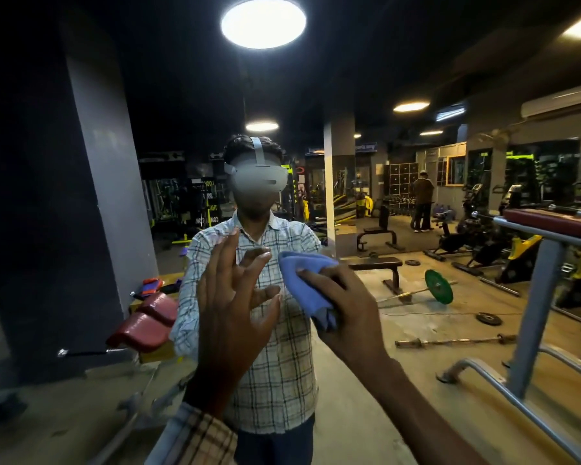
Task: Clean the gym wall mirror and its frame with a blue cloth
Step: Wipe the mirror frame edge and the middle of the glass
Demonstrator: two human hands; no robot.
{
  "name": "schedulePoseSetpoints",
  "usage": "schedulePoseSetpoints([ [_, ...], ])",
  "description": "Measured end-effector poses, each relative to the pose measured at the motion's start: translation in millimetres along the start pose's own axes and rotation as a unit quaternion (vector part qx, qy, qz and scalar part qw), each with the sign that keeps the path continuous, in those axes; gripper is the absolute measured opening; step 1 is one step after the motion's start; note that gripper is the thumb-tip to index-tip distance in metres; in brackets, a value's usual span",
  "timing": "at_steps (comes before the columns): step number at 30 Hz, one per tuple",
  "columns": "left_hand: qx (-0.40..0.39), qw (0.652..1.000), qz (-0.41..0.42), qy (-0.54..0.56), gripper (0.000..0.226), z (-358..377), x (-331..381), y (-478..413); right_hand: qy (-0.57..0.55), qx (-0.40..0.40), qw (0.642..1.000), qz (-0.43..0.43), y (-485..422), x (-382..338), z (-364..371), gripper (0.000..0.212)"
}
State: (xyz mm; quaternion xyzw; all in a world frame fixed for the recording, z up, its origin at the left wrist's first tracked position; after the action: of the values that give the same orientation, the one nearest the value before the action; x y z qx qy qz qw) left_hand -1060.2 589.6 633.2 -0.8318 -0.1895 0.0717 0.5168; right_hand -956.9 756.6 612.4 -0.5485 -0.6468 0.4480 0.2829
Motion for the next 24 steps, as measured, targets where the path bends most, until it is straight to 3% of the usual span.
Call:
schedulePoseSetpoints([
  [10,-0.008,0.999,-0.051,-0.015,0.077,14,20,1,-0.09,0.044,0.991,0.089,17,6,3,0.05],
  [22,-0.014,0.998,-0.068,-0.01,0.077,11,29,1,-0.074,0.054,0.981,0.17,22,-7,13,0.057],
  [24,-0.014,0.997,-0.075,-0.009,0.08,11,30,0,-0.099,0.064,0.977,0.179,28,-13,11,0.051],
])
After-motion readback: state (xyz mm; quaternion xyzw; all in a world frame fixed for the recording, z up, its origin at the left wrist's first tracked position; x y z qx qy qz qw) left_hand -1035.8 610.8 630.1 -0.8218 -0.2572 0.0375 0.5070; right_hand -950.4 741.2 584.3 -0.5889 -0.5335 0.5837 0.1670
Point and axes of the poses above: each hand's wrist, its own y-axis away from the middle knuckle, its own z-axis out of the palm, x = y × z, the point moved 4 cm from there along -y, towards the middle knuckle, and after that the axes turned 10 degrees about -x, right-handed, at the moved point
